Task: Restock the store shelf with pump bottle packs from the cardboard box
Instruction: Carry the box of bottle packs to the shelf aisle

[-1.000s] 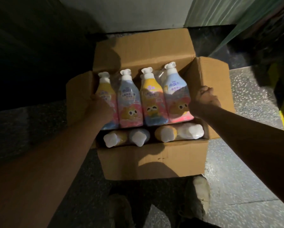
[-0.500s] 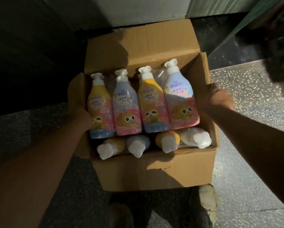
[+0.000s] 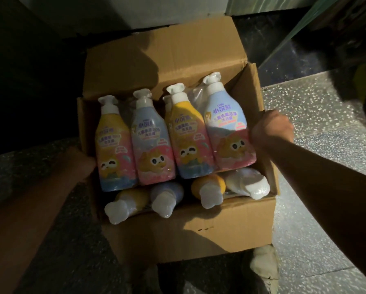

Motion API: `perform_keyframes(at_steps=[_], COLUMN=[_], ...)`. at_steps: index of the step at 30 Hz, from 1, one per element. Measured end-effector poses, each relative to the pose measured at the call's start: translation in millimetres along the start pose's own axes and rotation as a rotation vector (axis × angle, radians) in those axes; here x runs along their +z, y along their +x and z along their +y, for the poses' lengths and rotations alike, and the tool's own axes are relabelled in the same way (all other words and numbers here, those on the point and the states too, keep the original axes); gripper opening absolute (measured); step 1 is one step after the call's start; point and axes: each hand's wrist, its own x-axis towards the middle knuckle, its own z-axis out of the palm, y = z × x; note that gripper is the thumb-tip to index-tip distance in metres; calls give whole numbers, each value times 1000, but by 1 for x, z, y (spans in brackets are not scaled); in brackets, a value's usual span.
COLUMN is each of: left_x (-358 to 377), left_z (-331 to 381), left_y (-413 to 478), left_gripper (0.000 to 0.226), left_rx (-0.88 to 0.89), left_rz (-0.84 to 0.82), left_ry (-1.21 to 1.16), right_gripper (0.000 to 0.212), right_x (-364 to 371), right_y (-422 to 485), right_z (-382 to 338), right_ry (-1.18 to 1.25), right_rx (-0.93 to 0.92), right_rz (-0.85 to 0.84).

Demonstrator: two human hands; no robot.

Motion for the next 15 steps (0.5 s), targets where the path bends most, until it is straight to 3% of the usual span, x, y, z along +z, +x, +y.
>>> perform_keyframes(at_steps=[4, 15], left_x=[3, -10], left_z=[5, 0], left_y=[0, -15], left_gripper=[20, 19], left_rx=[-21, 49], left_rz=[-123, -249], left_ry=[-36, -61], right_gripper=[38, 31], right_x=[0, -11], right_y=[10, -4], right_z=[5, 7], right_ry=[-5, -35], right_rx=[35, -85], right_rz=[-52, -41])
